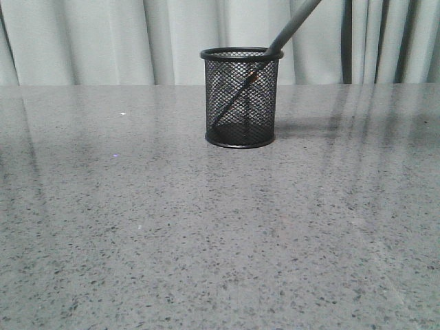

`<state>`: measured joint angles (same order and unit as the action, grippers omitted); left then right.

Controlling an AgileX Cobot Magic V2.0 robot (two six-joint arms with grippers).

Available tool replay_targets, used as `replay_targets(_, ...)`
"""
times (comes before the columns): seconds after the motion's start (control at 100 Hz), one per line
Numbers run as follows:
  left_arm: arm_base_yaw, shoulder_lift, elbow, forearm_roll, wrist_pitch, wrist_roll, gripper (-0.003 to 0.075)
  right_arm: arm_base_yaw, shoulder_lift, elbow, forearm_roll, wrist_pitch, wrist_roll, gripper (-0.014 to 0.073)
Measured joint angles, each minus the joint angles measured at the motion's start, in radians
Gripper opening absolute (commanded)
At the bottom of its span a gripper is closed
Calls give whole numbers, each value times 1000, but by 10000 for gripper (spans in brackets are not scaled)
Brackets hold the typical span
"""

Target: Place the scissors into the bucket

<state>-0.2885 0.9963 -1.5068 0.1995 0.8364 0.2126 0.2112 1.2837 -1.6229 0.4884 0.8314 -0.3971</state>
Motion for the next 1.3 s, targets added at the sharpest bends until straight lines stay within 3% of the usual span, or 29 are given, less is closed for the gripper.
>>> replay_targets(0.1, 0, -82, 153, 0, -133, -55, -21, 0, -138, 210, 4, -187, -4, -45)
replay_targets(0.22, 0, -216, 402, 0, -385, -116, -21, 0, -323, 488, 6, -427, -5, -45)
replay_targets(0.32, 0, -341, 607, 0, -528, -145, -21, 0, -485, 720, 12, -557, -5, -45)
replay_targets(0.62, 0, -704, 1112, -84, -685, -177, -21, 0, -958, 1213, 18, -678, -5, -45)
replay_targets(0.88, 0, -945, 1250, -122, -697, -178, -21, 0, -1236, 1394, 22, -673, -5, -45)
replay_targets(1.3, 0, -964, 1256, -123, -702, -179, -21, 0, -1261, 1414, 22, -671, -5, -45)
